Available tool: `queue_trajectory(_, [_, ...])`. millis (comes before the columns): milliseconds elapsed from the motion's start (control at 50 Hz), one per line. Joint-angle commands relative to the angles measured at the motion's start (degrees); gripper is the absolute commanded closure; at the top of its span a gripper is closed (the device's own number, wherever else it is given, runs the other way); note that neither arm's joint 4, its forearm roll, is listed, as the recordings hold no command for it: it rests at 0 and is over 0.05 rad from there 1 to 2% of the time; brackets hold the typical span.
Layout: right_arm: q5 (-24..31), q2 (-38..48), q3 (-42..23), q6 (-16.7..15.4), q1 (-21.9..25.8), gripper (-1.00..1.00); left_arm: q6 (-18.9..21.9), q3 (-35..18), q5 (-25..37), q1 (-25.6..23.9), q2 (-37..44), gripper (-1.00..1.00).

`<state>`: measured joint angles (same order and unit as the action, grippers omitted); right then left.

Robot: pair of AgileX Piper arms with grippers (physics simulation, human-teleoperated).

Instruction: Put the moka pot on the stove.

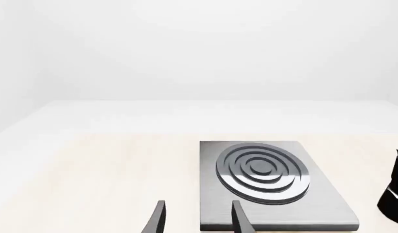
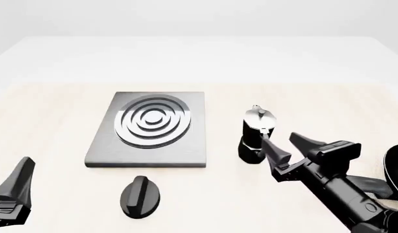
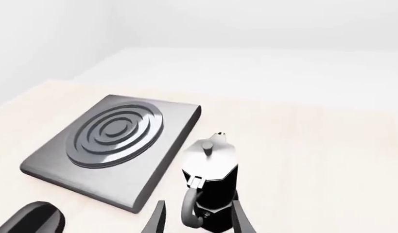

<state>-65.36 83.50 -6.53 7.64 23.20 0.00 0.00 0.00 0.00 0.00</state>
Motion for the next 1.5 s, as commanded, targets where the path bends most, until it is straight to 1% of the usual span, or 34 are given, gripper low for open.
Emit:
queue_trajectory(20, [-4.21, 6.51, -0.84, 1.2, -0.03, -1.0, 0.0, 0.0, 0.0, 0.0, 0.0, -1.0])
queue_trajectory(360, [-4.44, 11.01, -3.24, 1.54, 1.03, -1.0, 0.0, 0.0, 0.0, 0.0, 0.0, -1.0])
queue_trajectory(700, [-4.43, 16.83, -7.35, 2.02, 3.16, -1.0, 0.0, 0.0, 0.0, 0.0, 0.0, -1.0])
queue_trajectory(1020, [-4.52, 18.89, -8.01, 3.29, 3.78, -1.0, 0.0, 0.0, 0.0, 0.0, 0.0, -1.0])
queue_trajectory(1040, [-4.52, 18.69, -7.91, 3.29, 3.71, 1.0, 0.0, 0.0, 0.0, 0.0, 0.0, -1.0])
queue_trajectory(1180, [-4.53, 17.1, -6.94, 3.28, 3.44, 1.0, 0.0, 0.0, 0.0, 0.0, 0.0, -1.0])
queue_trajectory(1240, [-4.52, 16.63, -6.68, 2.81, 3.14, 1.0, 0.0, 0.0, 0.0, 0.0, 0.0, -1.0])
queue_trajectory(1280, [-4.51, 15.69, -6.29, 2.13, 3.22, 1.0, 0.0, 0.0, 0.0, 0.0, 0.0, -1.0])
queue_trajectory(1300, [-4.47, 13.52, -5.37, 0.0, 3.85, 1.0, 0.0, 0.0, 0.0, 0.0, 0.0, -1.0])
queue_trajectory(1380, [-4.26, 11.68, -4.55, 0.1, 3.33, 1.0, 0.0, 0.0, 0.0, 0.0, 0.0, -1.0])
queue_trajectory(1440, [-3.6, 9.05, -3.83, -1.44, 3.31, 1.0, 0.0, 0.0, 0.0, 0.0, 0.0, -1.0])
queue_trajectory(1460, [-2.23, 7.09, -3.8, -2.05, 3.54, 1.0, 0.0, 0.0, 0.0, 0.0, 0.0, -1.0])
queue_trajectory(1480, [-2.12, 6.99, -3.81, -2.05, 3.54, 1.0, 0.0, 0.0, 0.0, 0.0, 0.0, -1.0])
queue_trajectory(1500, [-0.72, 4.94, -3.76, -2.93, 3.43, 1.0, 0.0, 0.0, 0.0, 0.0, 0.0, -1.0])
